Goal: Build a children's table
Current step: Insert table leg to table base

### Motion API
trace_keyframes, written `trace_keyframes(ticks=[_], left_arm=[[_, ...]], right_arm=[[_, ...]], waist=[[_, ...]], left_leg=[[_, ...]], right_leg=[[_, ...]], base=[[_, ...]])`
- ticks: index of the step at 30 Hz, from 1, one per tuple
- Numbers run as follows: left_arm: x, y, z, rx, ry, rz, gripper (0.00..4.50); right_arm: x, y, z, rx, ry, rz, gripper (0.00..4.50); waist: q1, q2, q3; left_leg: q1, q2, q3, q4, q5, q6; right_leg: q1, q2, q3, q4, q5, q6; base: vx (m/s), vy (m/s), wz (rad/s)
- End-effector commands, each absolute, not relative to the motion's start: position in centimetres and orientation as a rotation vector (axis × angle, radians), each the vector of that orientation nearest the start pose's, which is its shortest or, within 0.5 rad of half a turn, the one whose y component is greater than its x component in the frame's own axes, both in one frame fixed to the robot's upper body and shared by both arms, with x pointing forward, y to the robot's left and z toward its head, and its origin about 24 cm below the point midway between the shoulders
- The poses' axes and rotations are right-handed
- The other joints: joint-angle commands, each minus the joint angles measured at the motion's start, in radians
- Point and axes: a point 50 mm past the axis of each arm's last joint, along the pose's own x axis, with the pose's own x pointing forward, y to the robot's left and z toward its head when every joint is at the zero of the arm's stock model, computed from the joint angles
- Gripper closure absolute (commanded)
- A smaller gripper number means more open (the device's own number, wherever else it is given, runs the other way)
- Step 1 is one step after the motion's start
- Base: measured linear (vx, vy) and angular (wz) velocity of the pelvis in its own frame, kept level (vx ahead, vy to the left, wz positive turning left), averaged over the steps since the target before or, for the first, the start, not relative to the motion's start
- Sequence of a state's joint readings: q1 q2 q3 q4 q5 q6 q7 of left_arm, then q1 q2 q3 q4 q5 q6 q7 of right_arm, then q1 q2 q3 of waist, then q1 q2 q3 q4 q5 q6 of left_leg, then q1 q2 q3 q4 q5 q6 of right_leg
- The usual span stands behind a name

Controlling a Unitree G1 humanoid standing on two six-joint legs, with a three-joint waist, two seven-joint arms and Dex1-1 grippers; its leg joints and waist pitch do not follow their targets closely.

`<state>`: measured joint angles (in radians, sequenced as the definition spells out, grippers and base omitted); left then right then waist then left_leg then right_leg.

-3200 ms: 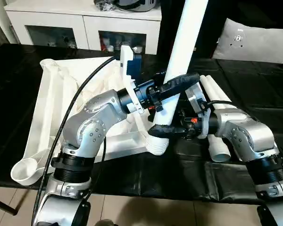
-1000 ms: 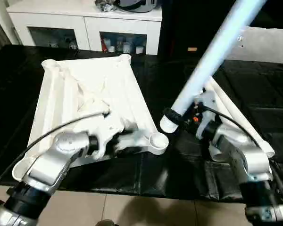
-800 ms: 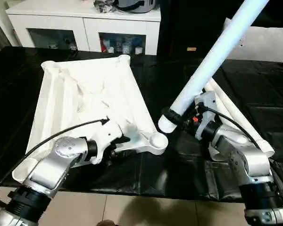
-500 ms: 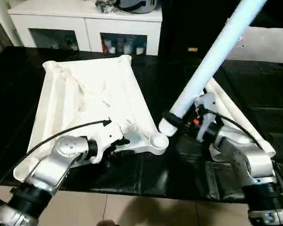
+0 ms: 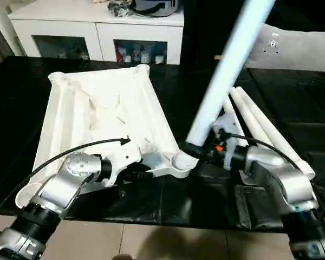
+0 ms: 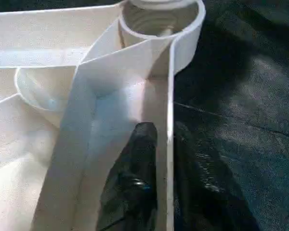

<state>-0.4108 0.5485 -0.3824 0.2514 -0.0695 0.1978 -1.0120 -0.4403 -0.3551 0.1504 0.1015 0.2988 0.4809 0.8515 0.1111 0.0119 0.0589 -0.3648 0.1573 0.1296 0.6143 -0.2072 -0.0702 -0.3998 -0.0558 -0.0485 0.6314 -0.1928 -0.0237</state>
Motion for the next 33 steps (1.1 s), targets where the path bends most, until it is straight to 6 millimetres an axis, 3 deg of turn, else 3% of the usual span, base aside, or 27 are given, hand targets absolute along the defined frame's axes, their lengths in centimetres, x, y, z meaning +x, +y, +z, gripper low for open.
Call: trace_keyframes(ticks=[1,3,7,10,11,20,27,30,32,33], left_arm=[[28.9,15.7,4.7,0.536,0.480,-1.201,4.22],[28.9,15.6,4.6,0.539,0.486,-1.214,4.46],[29.0,15.5,4.6,0.547,0.485,-1.239,4.50],[29.1,15.4,4.7,0.546,0.481,-1.248,4.50],[29.2,15.3,4.8,0.546,0.475,-1.259,4.50],[29.2,14.8,5.3,0.582,0.448,-1.357,4.50],[29.8,14.9,5.5,0.574,0.443,-1.343,4.50],[29.9,15.0,5.5,0.565,0.442,-1.331,4.50],[29.9,15.1,5.5,0.557,0.441,-1.325,4.50],[29.9,15.1,5.5,0.550,0.438,-1.317,4.50]], right_arm=[[30.7,-12.4,9.6,-0.065,0.265,1.045,2.63],[30.9,-12.1,9.3,-0.075,0.295,1.067,2.63],[31.1,-11.5,8.8,-0.078,0.338,1.122,2.63],[31.2,-11.4,8.6,-0.105,0.358,1.137,2.63],[31.3,-11.3,8.6,-0.105,0.365,1.142,2.63],[32.0,-11.0,7.7,-0.083,0.426,1.184,2.63],[32.2,-12.1,6.5,0.039,0.446,1.136,2.63],[31.9,-12.8,5.9,0.098,0.439,1.105,2.63],[31.7,-13.1,5.6,0.126,0.434,1.095,2.63],[31.3,-13.4,5.2,0.150,0.426,1.090,2.63]], waist=[[0.001,0.014,-0.061],[0.000,0.014,-0.062],[0.001,0.009,-0.067],[0.002,0.010,-0.064],[0.001,0.003,-0.064],[0.000,0.000,-0.065],[0.002,0.001,-0.064],[0.004,0.009,-0.064],[0.004,0.006,-0.065],[0.005,0.012,-0.063]], left_leg=[[0.006,0.059,-0.009,-0.087,-0.220,-0.013],[0.005,0.058,-0.010,-0.087,-0.220,-0.016],[0.002,0.059,-0.008,-0.085,-0.182,-0.010],[0.004,0.060,-0.007,-0.085,-0.186,-0.008],[0.004,0.060,-0.006,-0.085,-0.183,-0.005],[0.004,0.060,0.000,-0.085,-0.179,0.001],[0.012,0.064,0.005,-0.089,-0.202,-0.009],[0.014,0.064,0.006,-0.090,-0.222,-0.013],[0.014,0.065,0.004,-0.091,-0.222,-0.013],[0.016,0.065,0.006,-0.091,-0.232,-0.013]], right_leg=[[0.050,-0.090,0.053,-0.085,-0.274,-0.180],[0.051,-0.089,0.052,-0.084,-0.263,-0.186],[0.054,-0.089,0.051,-0.077,-0.195,-0.200],[0.053,-0.090,0.051,-0.078,-0.209,-0.205],[0.054,-0.091,0.051,-0.078,-0.216,-0.203],[0.052,-0.092,0.052,-0.082,-0.247,-0.196],[0.050,-0.090,0.052,-0.084,-0.255,-0.194],[0.049,-0.091,0.052,-0.087,-0.265,-0.198],[0.051,-0.090,0.051,-0.085,-0.258,-0.200],[0.048,-0.089,0.051,-0.090,-0.261,-0.197]], base=[[0.000,0.000,0.00],[0.000,0.000,0.00],[0.000,0.000,0.00],[0.000,0.000,0.00],[0.000,0.000,0.00],[0.000,0.000,0.00],[0.000,0.000,0.00],[0.000,0.000,0.00],[0.000,0.000,0.00],[0.000,0.000,0.00]])
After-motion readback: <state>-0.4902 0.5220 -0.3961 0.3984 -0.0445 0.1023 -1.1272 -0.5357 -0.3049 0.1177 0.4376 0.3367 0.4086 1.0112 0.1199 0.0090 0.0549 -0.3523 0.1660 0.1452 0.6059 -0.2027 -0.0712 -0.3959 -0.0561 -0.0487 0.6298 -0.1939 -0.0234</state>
